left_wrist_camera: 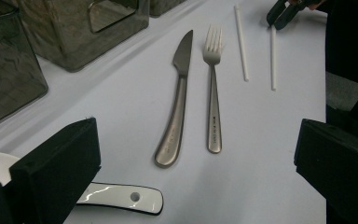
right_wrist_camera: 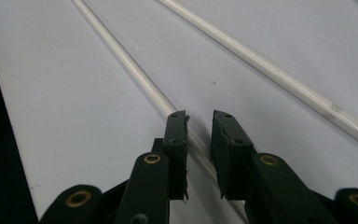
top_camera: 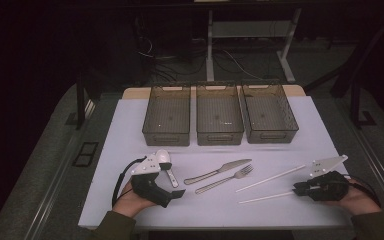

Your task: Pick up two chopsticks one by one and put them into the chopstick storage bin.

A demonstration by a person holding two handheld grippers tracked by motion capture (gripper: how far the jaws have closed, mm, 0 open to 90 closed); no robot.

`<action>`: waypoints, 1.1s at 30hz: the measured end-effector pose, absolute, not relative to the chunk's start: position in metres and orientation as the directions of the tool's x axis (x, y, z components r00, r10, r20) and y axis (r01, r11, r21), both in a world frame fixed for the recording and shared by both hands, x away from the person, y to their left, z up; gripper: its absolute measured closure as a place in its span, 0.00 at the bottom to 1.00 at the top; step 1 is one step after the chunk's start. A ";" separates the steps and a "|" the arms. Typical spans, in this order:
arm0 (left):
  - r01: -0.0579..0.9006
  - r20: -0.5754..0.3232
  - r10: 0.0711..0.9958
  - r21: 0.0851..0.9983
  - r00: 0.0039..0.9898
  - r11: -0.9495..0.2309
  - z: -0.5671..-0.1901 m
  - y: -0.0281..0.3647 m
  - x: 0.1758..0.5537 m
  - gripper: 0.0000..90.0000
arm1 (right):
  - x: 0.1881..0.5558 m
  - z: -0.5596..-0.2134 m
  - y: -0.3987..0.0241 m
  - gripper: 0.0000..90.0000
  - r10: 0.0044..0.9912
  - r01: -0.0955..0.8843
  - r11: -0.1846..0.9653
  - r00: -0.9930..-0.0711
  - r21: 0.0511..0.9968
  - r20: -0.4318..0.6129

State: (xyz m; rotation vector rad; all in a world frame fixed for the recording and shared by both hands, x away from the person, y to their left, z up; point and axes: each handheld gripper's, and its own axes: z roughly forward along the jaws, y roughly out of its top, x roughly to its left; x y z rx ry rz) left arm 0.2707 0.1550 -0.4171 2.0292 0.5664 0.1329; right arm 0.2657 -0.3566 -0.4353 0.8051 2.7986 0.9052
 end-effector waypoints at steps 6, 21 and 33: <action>0.340 -0.142 0.446 0.850 0.884 -0.403 -0.417 0.155 0.271 0.00 | 0.267 -0.432 -0.342 0.83 0.465 0.410 0.683 -0.882 0.605 0.072; 0.337 -0.141 0.440 0.849 0.887 -0.406 -0.417 0.155 0.271 0.00 | 0.268 -0.437 -0.250 0.84 0.200 0.182 0.754 -0.979 0.631 0.044; 0.338 -0.144 0.441 0.850 0.886 -0.404 -0.417 0.154 0.271 0.00 | 0.270 -0.444 -0.207 0.87 0.104 0.092 0.758 -0.994 0.646 0.019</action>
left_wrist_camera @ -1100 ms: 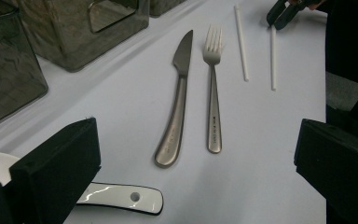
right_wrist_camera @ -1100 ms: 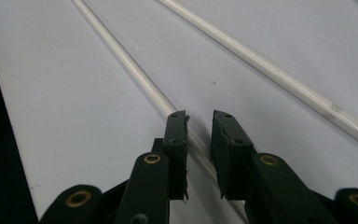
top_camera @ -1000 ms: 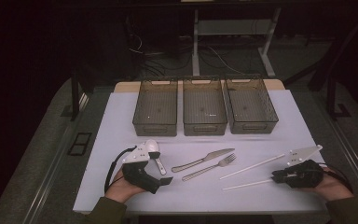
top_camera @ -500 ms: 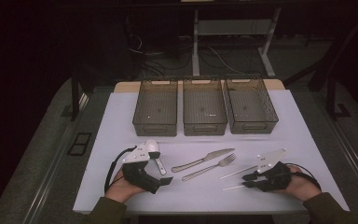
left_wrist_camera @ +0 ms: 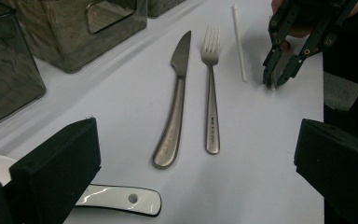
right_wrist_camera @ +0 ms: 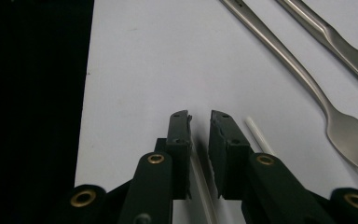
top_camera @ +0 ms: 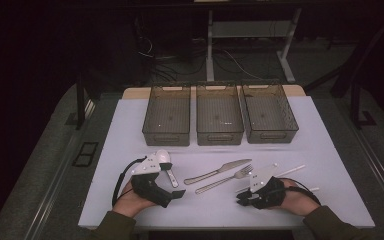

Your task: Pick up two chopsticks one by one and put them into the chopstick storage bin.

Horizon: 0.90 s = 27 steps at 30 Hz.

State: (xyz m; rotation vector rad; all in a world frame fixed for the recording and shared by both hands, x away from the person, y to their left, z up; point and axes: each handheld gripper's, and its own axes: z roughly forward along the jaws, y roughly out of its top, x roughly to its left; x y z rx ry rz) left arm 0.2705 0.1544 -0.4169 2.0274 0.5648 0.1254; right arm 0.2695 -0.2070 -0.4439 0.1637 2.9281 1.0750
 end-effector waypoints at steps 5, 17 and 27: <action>0.331 -0.137 0.437 0.852 0.889 -0.407 -0.417 0.154 0.271 0.00 | 0.271 -0.445 -0.206 0.94 0.112 0.100 0.754 -0.993 0.649 0.023; 0.332 -0.138 0.438 0.853 0.888 -0.403 -0.416 0.155 0.271 0.00 | 0.270 -0.444 -0.191 0.96 0.163 0.149 0.747 -0.986 0.648 0.039; 0.333 -0.141 0.439 0.855 0.887 -0.398 -0.416 0.156 0.270 0.00 | 0.278 -0.443 -0.175 1.00 0.190 0.164 0.745 -0.981 0.647 0.029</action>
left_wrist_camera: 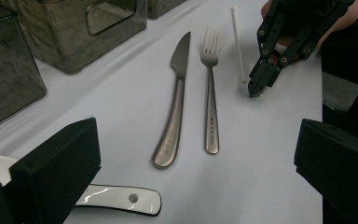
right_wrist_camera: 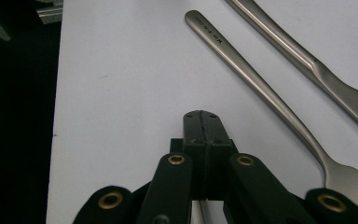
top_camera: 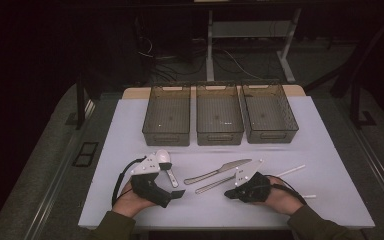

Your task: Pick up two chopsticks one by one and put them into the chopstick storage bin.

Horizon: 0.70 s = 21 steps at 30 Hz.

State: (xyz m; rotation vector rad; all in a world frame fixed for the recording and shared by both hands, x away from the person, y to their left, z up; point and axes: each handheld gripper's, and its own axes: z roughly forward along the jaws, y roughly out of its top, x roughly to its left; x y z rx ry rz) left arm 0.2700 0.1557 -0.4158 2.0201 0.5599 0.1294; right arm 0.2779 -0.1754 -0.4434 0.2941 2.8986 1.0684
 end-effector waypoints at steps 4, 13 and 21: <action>0.332 -0.139 0.438 0.854 0.888 -0.401 -0.416 0.157 0.271 0.00 | 0.280 -0.434 -0.188 0.97 0.227 0.195 0.718 -0.973 0.669 0.039; 0.339 -0.146 0.440 0.851 0.886 -0.401 -0.417 0.156 0.271 0.00 | 0.291 -0.430 -0.221 0.84 0.281 0.218 0.722 -0.960 0.657 0.009; 0.336 -0.145 0.434 0.851 0.889 -0.403 -0.417 0.156 0.272 0.00 | 0.295 -0.443 -0.208 0.84 0.193 0.156 0.754 -0.981 0.638 0.011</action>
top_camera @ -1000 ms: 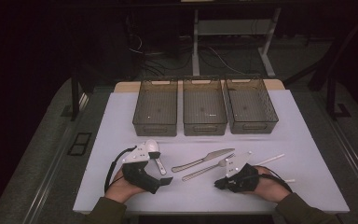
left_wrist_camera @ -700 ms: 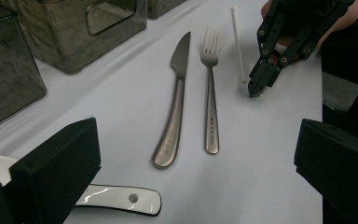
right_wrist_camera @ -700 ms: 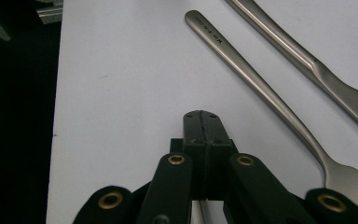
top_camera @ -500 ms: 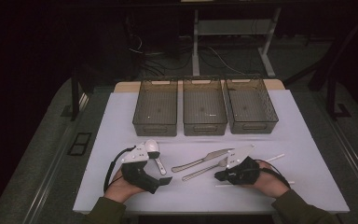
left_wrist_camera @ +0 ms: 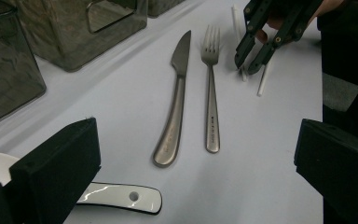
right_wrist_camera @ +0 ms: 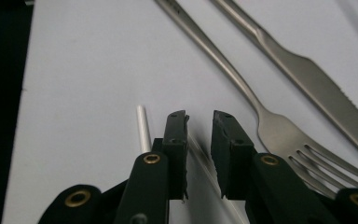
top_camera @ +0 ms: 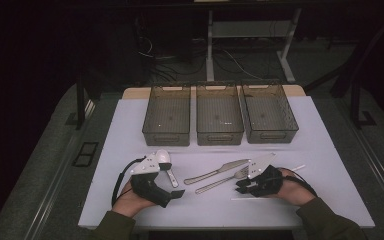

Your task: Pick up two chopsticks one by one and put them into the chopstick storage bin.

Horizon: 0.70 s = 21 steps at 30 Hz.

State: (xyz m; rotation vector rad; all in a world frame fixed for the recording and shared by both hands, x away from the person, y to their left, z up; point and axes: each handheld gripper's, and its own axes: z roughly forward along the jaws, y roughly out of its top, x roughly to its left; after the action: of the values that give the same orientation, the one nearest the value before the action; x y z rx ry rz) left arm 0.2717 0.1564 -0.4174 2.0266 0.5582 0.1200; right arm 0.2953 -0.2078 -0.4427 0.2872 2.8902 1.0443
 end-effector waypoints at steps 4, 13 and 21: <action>0.333 -0.141 0.431 0.849 0.891 -0.410 -0.418 0.156 0.272 0.00 | 0.295 -0.444 -0.207 0.90 0.185 0.144 0.760 -0.983 0.634 0.000; 0.340 -0.148 0.436 0.849 0.888 -0.405 -0.418 0.156 0.271 0.00 | 0.292 -0.443 -0.203 0.96 0.182 0.146 0.764 -0.983 0.628 0.007; 0.341 -0.149 0.438 0.850 0.887 -0.401 -0.418 0.156 0.272 0.00 | 0.293 -0.442 -0.199 0.96 0.180 0.139 0.768 -0.984 0.625 -0.002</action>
State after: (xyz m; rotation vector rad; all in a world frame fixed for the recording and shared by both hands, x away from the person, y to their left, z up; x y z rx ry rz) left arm 0.2717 0.1559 -0.4177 2.0251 0.5646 0.1189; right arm 0.2928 -0.1992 -0.4417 0.2616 2.8950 1.0164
